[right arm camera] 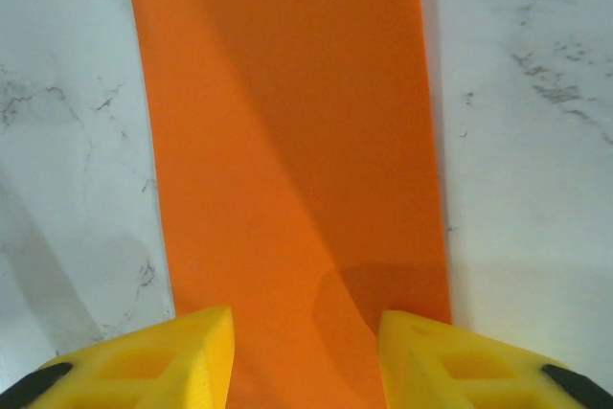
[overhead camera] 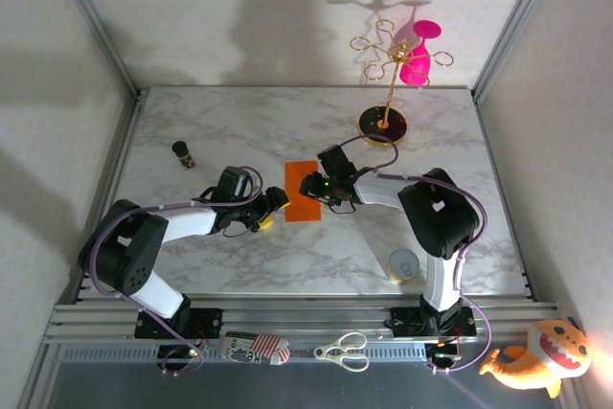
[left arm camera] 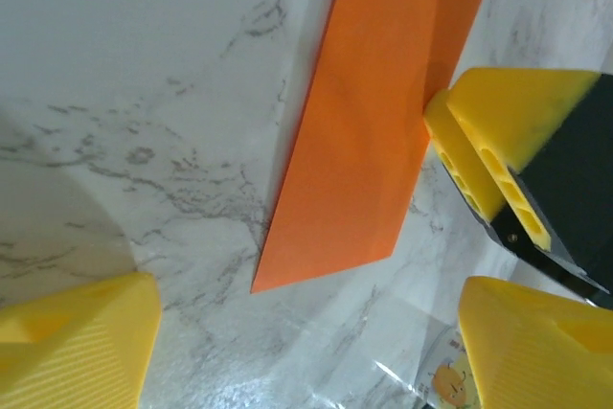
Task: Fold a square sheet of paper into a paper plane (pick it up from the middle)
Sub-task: Move the paper to the center of the table, then third fold the triangle at the center of the table.
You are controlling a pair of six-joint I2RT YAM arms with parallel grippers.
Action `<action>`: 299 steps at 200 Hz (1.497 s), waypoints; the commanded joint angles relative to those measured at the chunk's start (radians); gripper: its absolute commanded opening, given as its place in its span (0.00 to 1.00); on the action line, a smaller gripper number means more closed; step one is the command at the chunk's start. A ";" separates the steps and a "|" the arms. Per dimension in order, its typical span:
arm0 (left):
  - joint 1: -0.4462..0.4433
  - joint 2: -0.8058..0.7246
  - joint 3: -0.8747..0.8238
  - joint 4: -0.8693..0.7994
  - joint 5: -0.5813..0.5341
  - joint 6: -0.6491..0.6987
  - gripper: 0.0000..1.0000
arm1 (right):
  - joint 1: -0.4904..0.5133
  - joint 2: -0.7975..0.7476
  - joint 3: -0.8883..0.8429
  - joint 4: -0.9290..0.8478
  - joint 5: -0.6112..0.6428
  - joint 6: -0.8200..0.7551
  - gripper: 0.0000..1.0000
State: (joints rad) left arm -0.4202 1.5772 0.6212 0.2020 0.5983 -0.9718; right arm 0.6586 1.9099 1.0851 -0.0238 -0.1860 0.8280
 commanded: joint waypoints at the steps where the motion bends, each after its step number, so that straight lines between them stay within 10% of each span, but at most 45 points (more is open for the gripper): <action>1: -0.018 0.025 0.035 0.024 0.038 -0.016 0.74 | -0.006 0.040 0.012 -0.077 0.036 0.016 0.42; 81: -0.038 0.076 0.088 -0.025 0.031 0.022 0.45 | -0.007 0.069 0.007 -0.128 0.063 0.025 0.37; 299: -0.063 0.204 0.247 -0.185 -0.066 0.122 0.41 | -0.006 0.075 -0.016 -0.113 0.039 0.034 0.36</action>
State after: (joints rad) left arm -0.4717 1.7584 0.8391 0.0490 0.5495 -0.8677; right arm 0.6575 1.9244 1.1046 -0.0635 -0.1680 0.8536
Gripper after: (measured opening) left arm 0.406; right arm 0.365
